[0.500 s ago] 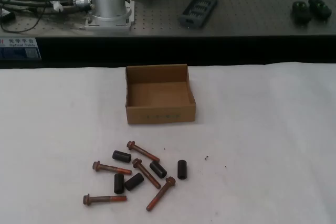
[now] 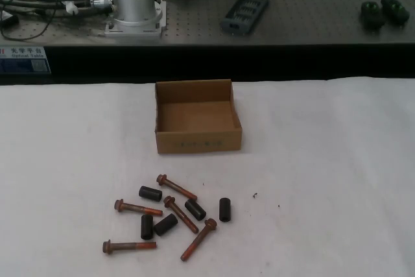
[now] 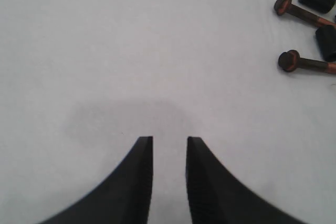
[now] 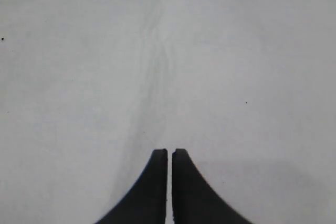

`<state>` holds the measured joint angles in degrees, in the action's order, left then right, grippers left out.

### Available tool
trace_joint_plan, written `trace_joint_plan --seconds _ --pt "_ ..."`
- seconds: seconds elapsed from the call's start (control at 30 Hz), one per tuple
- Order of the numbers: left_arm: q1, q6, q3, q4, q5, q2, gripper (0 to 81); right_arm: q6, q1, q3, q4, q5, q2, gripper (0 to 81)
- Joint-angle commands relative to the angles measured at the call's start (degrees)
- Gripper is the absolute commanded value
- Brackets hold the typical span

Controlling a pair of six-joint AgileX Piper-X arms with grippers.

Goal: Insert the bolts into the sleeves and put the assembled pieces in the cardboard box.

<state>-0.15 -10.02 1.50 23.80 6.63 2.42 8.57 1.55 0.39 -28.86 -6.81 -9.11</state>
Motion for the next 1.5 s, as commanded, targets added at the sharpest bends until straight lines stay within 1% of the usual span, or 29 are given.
trace_joint_plan --seconds 0.0,1.0,1.07,1.17,1.3,1.33,1.4,1.47 --pt "0.1 -0.2 -1.5 6.3 0.1 -0.6 17.0 0.5 -0.3 -0.4 0.1 -0.2 0.4 3.7" --pt "0.1 -0.2 -1.5 6.3 0.1 -0.6 17.0 0.5 -0.3 -0.4 0.1 -0.2 0.4 3.7" --pt "0.1 0.0 -1.5 6.1 -0.7 -0.6 17.0 0.5 -0.3 -0.4 0.4 -0.2 0.4 3.7" --pt "0.1 0.0 -1.5 6.1 -0.8 -0.6 17.0 0.5 -0.3 -0.4 3.8 -0.2 0.4 3.7" --pt "0.1 -0.2 -1.5 6.1 -0.8 -0.6 17.0 0.3 -0.3 -0.4 11.7 -0.7 0.4 3.7" --pt "0.1 -0.3 -1.5 6.1 -0.8 -0.6 17.0 -0.8 -0.3 -0.4 13.6 -1.6 0.4 3.7" --pt "0.1 -1.5 -1.5 5.6 -0.5 -0.6 17.0 -7.1 -0.3 -0.4 17.8 -4.7 0.4 3.7" --pt "0.1 -3.0 -1.5 3.8 1.9 -0.6 17.0 -13.1 -0.3 -0.4 20.8 -5.9 0.4 3.7"
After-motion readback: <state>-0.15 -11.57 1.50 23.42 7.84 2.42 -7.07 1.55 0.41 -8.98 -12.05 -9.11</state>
